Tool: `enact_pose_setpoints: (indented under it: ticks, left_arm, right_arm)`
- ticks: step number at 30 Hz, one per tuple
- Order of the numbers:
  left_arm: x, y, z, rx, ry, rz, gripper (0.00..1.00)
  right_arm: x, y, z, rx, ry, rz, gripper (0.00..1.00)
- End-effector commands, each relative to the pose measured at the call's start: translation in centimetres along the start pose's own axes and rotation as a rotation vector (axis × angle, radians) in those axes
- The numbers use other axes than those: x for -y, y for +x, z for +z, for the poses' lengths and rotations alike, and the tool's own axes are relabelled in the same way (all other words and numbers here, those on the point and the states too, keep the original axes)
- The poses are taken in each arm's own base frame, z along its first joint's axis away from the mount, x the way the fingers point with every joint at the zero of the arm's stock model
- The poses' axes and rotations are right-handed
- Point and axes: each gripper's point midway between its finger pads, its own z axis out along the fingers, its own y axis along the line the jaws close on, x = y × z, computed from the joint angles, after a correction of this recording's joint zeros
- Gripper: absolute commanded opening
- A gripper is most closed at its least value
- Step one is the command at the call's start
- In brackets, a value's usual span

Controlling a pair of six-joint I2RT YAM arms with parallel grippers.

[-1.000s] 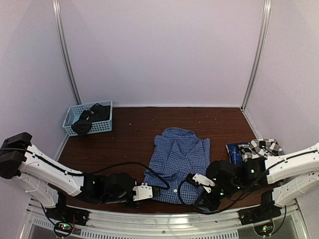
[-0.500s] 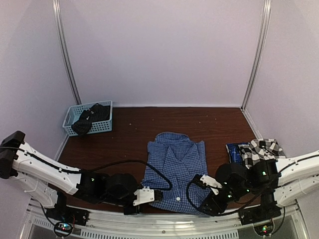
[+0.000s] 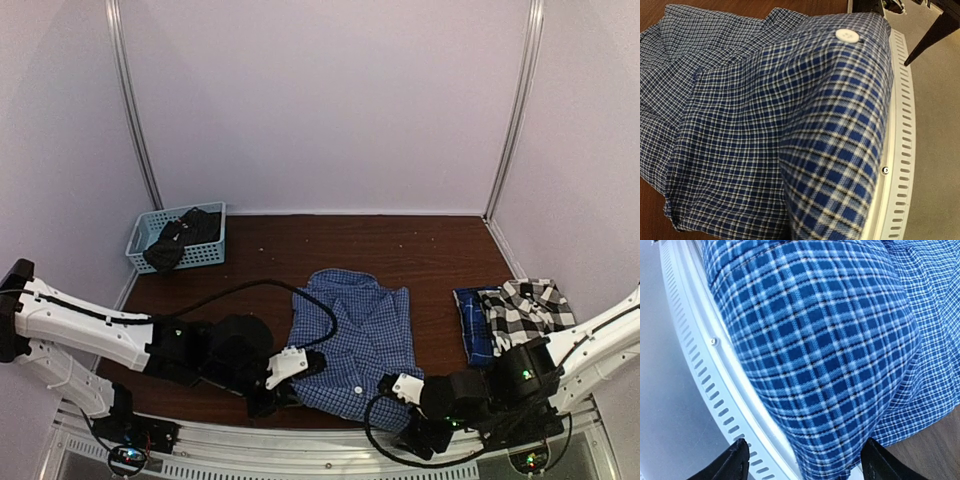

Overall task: Fold and stack the long sleeve shirts
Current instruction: Pass from the right arm to the left, then pick up the 2/3-rectangle-folded shirt from the center of the board.

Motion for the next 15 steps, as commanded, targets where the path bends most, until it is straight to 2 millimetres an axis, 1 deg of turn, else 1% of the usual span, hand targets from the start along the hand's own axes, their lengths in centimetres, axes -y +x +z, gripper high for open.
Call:
enact_pose_setpoints:
  ticks: [1,4,10,12,15]
  left_arm:
    - [1.5,-2.3,-1.6,0.06,0.123,-0.062,0.0]
    - [1.7,-2.4,-2.1,0.066,0.159,-0.078,0.0]
    - [2.2,-3.2,-3.1,0.095,0.219,-0.099,0.0]
    - [2.1,-3.0,-3.1,0.087,0.217,-0.107,0.0]
    - [2.0,-2.3,-2.8,0.058,0.214,-0.126,0.0]
  right_arm:
    - [0.4,-1.7,-0.3,0.071,0.126,-0.021,0.78]
    - [1.0,-1.7,0.0,0.062,0.193,-0.035,0.78]
    - [2.2,-1.5,0.7,0.034,0.311,-0.07,0.7]
    - [2.4,-1.5,0.7,0.032,0.334,-0.076,0.64]
    - [2.5,-1.4,0.6,0.023,0.343,-0.079,0.51]
